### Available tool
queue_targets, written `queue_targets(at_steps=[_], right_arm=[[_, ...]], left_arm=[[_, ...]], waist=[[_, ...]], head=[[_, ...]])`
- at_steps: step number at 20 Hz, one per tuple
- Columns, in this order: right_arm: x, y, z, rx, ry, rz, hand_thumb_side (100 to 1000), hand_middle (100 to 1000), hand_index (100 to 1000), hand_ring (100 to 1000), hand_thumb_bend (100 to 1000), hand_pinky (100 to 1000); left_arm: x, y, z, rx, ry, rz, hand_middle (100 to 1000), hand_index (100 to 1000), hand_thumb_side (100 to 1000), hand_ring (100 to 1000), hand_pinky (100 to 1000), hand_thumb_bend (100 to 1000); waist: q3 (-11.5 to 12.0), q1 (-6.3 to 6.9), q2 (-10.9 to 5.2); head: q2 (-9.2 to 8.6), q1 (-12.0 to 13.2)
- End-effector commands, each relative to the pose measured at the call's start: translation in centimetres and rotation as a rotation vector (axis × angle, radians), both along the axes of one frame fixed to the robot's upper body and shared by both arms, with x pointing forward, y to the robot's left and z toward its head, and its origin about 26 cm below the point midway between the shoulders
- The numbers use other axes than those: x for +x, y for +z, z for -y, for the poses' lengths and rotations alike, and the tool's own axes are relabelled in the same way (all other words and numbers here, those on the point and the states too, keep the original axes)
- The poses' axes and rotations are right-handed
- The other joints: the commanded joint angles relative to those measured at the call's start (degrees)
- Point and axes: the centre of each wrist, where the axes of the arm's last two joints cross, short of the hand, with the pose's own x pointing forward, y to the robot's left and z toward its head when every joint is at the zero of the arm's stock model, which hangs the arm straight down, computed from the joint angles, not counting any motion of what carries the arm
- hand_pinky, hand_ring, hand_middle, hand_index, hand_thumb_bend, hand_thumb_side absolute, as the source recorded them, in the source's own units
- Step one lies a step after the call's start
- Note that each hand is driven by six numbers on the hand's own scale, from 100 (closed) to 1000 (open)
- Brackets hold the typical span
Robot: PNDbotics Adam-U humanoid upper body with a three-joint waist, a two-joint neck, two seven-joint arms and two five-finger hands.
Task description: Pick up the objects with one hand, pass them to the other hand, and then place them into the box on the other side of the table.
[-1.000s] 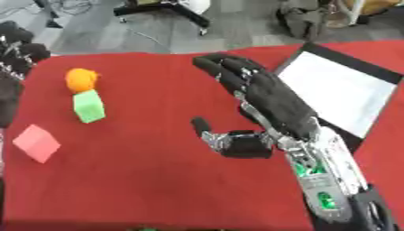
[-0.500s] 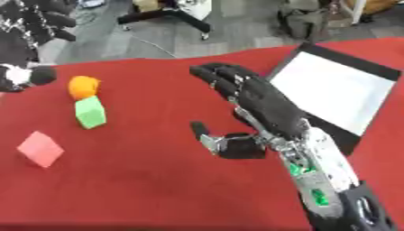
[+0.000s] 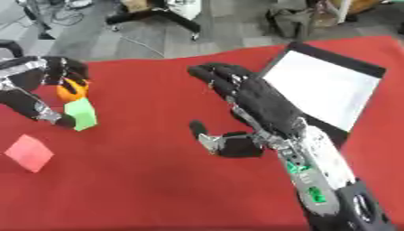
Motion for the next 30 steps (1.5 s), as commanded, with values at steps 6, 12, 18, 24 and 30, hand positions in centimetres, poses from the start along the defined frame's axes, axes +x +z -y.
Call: queue_targets(at_steps=[6, 12, 18, 24, 30], right_arm=[[-0.2, 1.3, -1.2, 0.020, 0.057, 0.029, 497, 874, 1000, 910, 167, 872], [-0.3, 1.5, -1.4, 0.029, 0.067, 0.026, 502, 873, 1000, 910, 158, 872], [-0.3, 1.5, -1.3, 0.029, 0.062, 0.020, 505, 873, 1000, 910, 148, 872], [-0.3, 1.4, -1.3, 0.026, 0.059, 0.017, 507, 873, 1000, 911, 146, 872], [-0.3, 1.3, -1.3, 0.025, 0.061, 0.011, 508, 874, 1000, 910, 144, 872]], left_arm=[[-2.6, 2.8, -12.0, 0.377, 0.196, -0.016, 739, 855, 133, 760, 719, 761], [-3.8, 3.9, -15.3, 0.850, 0.013, 0.113, 742, 855, 118, 760, 715, 708], [-2.9, -0.8, -16.4, 1.093, -0.160, 0.241, 757, 870, 156, 765, 716, 743], [-2.5, -2.6, -16.0, 1.030, -0.175, 0.343, 759, 877, 169, 763, 725, 721], [-1.7, -1.4, -15.4, 0.949, -0.127, 0.404, 756, 883, 208, 751, 743, 718]], waist=[[-1.9, -1.02, -0.10], [-2.4, -1.66, -0.03], [-2.3, -1.80, -0.06], [-2.2, -1.87, -0.07], [-2.0, -1.89, -0.25]], head=[[-0.16, 2.8], [-0.16, 3.4], [-0.16, 3.2], [-0.16, 2.8], [-0.16, 2.6]])
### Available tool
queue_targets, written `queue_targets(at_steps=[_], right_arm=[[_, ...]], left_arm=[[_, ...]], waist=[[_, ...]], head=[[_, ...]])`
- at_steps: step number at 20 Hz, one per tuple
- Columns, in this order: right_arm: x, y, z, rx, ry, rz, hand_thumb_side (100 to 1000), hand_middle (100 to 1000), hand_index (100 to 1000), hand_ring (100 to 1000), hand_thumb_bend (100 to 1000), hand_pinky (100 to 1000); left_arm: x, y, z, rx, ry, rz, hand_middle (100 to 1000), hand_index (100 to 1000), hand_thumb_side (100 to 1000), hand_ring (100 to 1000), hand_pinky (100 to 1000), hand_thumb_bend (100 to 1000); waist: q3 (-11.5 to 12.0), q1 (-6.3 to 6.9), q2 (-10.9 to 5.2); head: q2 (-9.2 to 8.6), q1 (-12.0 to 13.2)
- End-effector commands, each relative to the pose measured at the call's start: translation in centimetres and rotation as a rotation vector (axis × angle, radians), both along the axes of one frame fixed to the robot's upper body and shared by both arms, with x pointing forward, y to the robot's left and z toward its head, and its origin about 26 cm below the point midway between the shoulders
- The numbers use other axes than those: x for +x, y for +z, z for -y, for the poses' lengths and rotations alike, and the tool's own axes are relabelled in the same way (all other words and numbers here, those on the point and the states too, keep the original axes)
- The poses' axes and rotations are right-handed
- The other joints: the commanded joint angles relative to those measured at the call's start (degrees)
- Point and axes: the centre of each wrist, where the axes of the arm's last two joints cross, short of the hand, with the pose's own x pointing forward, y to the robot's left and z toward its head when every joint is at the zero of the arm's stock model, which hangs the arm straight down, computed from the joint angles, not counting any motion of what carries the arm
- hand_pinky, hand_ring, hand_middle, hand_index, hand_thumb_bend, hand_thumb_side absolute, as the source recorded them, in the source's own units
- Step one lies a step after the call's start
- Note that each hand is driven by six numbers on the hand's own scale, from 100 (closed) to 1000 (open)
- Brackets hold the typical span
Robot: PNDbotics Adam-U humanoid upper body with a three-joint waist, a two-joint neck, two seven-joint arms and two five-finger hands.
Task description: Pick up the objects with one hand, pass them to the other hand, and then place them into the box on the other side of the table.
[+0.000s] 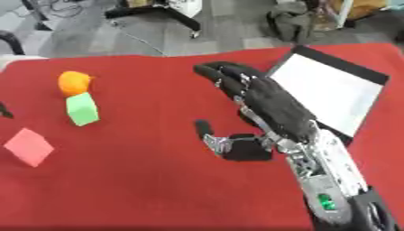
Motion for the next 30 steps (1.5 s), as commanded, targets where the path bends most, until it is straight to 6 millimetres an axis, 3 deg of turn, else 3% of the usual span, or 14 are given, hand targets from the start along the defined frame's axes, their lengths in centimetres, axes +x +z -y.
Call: queue_targets(at_steps=[1, 8, 15, 25, 30], right_arm=[[-0.2, 0.7, -0.1, 0.008, 0.011, 0.021, 508, 874, 1000, 911, 144, 872], [-0.2, 0.7, -0.1, 0.005, 0.011, 0.019, 508, 873, 1000, 911, 142, 872], [-0.2, 0.7, -0.2, 0.007, 0.014, 0.017, 512, 873, 1000, 910, 136, 872], [-0.2, 0.7, -0.2, 0.009, 0.017, 0.015, 515, 872, 1000, 910, 133, 871], [-0.2, 0.7, -0.2, 0.010, 0.016, 0.016, 514, 872, 1000, 910, 132, 871]], left_arm=[[0.3, 2.0, -0.3, -0.057, 0.000, 0.037, 753, 882, 217, 746, 748, 706], [0.9, 2.0, 1.1, -0.160, -0.032, -0.150, 747, 877, 244, 743, 759, 713], [1.5, 2.1, 2.4, -0.199, -0.039, -0.200, 726, 856, 215, 731, 757, 659], [2.1, 0.9, 3.4, -0.114, -0.055, -0.311, 721, 849, 163, 730, 753, 650], [2.2, 0.3, 3.7, -0.069, -0.059, -0.355, 717, 844, 135, 727, 752, 644]], waist=[[0.1, 0.09, -0.64], [-0.1, 0.12, -0.70], [-0.3, 0.11, -0.59], [-0.6, 0.14, -0.44], [-0.7, 0.14, -0.38]], head=[[-0.15, -0.2], [-0.15, -0.1], [-0.15, -0.2], [-0.15, 0.1], [-0.15, 1.4]])
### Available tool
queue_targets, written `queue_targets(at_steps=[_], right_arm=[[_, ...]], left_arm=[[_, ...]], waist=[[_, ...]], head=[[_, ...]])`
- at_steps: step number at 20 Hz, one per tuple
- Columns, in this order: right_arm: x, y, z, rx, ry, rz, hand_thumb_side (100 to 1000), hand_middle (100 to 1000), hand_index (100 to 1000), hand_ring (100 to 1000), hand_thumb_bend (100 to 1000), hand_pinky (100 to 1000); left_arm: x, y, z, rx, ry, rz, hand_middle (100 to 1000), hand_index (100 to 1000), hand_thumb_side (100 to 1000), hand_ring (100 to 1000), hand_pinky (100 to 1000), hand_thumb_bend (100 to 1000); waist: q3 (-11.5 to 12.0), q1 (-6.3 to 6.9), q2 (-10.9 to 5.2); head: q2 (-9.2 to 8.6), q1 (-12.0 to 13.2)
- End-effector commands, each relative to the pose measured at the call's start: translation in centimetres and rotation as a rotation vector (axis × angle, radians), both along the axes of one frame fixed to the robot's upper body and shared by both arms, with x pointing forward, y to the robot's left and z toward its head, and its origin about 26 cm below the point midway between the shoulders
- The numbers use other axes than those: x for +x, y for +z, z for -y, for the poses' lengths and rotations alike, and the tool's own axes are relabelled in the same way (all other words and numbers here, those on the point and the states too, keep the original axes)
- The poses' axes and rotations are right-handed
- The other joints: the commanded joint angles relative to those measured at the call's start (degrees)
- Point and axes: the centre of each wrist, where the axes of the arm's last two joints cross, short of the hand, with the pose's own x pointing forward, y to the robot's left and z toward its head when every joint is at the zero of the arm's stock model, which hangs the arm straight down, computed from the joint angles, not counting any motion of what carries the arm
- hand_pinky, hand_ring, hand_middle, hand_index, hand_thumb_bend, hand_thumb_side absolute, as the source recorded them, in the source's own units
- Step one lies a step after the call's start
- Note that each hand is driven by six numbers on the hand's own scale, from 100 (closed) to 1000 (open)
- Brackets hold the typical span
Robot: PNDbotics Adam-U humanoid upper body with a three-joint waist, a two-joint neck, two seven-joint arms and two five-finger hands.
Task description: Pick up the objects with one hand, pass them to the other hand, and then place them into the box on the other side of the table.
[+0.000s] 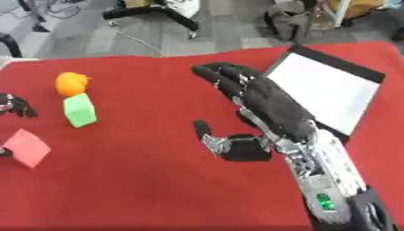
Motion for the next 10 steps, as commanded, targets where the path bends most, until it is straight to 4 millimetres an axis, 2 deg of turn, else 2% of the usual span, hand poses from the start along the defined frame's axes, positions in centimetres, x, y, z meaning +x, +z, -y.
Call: queue_targets(at_steps=[1, 10], right_arm=[[-0.16, 0.71, -0.10, 0.010, 0.010, 0.022, 514, 872, 1000, 910, 132, 871], [-0.13, 0.79, -0.09, 0.006, 0.010, 0.024, 515, 873, 1000, 910, 126, 872]], left_arm=[[0.19, 1.08, -0.47, 0.109, -0.121, -0.138, 713, 841, 130, 724, 752, 642], [-0.04, 1.38, -1.04, 0.112, -0.147, -0.181, 731, 858, 227, 731, 760, 725]], waist=[[-0.1, -0.04, -0.36], [-0.1, -0.03, -0.32]], head=[[-0.15, 1.1], [-0.15, 1.8]])
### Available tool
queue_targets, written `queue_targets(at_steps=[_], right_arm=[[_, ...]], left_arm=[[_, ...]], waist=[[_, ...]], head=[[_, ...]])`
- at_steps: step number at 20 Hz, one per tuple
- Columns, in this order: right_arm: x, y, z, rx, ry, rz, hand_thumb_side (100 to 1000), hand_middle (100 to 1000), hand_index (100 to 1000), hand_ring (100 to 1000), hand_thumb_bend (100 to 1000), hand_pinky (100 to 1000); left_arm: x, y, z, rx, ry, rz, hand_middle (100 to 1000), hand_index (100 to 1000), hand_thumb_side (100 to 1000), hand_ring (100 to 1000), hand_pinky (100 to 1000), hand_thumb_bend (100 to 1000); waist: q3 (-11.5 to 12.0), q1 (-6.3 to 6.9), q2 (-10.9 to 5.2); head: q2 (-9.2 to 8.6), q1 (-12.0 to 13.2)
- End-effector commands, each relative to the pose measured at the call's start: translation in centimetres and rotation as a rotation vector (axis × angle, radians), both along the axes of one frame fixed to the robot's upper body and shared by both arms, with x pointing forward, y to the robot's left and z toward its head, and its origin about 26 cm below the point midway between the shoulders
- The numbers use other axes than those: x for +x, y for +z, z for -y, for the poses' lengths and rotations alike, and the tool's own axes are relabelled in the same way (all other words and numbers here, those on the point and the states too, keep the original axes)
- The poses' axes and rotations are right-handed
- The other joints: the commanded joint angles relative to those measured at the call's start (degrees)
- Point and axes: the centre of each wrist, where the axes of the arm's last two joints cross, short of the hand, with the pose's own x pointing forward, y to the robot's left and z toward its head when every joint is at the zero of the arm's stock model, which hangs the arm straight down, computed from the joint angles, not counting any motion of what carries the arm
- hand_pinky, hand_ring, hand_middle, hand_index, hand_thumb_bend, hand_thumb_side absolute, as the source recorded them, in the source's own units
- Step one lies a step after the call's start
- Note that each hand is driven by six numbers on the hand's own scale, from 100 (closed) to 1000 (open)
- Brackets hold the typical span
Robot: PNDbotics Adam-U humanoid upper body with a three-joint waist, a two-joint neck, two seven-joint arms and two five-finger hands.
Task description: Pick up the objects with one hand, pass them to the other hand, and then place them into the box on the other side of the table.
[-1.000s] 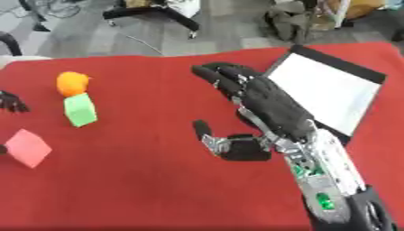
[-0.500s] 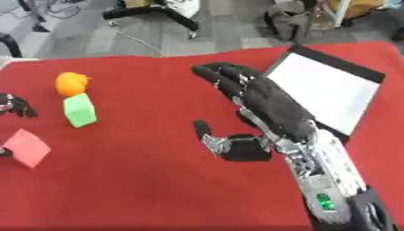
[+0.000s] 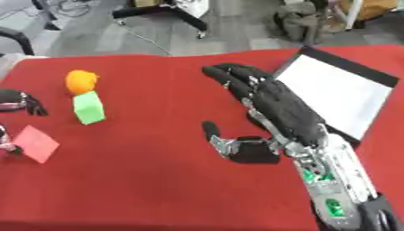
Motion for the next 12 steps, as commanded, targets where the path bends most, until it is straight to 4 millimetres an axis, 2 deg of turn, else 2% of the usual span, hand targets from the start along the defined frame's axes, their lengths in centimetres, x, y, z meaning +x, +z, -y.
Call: queue_targets(at_steps=[1, 12], right_arm=[[-0.1, 0.8, 0.0, 0.004, 0.008, 0.025, 514, 873, 1000, 910, 130, 872], [-0.1, 0.9, 0.0, -0.003, 0.008, 0.026, 514, 873, 1000, 910, 129, 873]], left_arm=[[-0.2, 1.7, -1.1, 0.096, -0.159, -0.170, 732, 858, 225, 731, 762, 717], [-0.5, 2.8, -1.6, 0.062, -0.146, -0.191, 735, 861, 244, 733, 765, 733]], waist=[[-0.1, -0.09, -0.34], [-0.2, -0.06, -0.38]], head=[[-0.15, 0.1], [-0.15, 0.0]])
